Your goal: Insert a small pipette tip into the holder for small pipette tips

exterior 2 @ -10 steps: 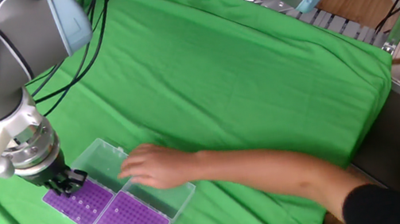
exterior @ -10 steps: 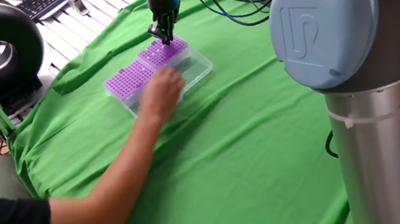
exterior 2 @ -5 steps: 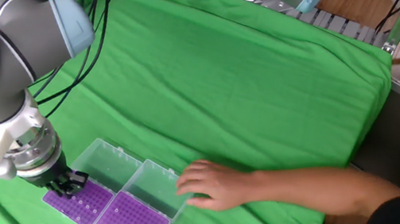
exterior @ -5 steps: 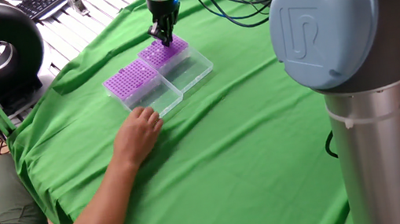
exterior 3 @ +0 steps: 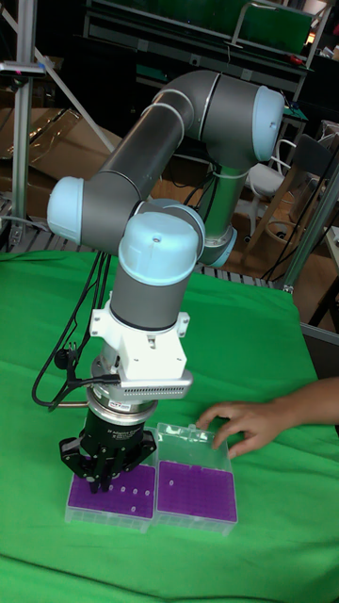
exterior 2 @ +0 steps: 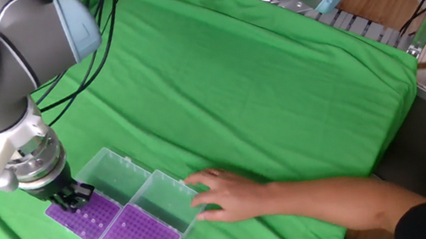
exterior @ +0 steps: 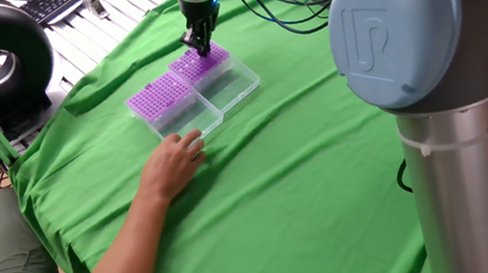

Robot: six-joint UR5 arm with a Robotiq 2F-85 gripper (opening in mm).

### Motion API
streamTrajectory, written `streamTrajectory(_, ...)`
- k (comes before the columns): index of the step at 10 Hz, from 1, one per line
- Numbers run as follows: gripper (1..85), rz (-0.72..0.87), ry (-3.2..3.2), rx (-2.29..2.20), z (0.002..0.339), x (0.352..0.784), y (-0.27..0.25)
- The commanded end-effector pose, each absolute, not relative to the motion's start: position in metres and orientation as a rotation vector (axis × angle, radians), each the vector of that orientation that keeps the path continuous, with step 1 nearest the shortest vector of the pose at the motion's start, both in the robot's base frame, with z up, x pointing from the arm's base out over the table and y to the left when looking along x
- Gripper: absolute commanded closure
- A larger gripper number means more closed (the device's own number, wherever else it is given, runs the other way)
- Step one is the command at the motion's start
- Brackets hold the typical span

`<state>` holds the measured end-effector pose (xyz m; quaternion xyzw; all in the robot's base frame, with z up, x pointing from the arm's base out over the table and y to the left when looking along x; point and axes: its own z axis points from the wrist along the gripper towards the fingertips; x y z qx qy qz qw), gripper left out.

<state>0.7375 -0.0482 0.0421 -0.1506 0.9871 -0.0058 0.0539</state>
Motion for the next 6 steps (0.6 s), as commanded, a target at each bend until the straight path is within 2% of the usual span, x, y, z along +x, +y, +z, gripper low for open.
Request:
streamTrajectory(1,70.0,0.013,2.996,-0.433,0.0435,0.7381,-0.045)
streamTrajectory(6,83.7,-0.005,3.005,-0.412,0.0474,0.7375,-0.0522)
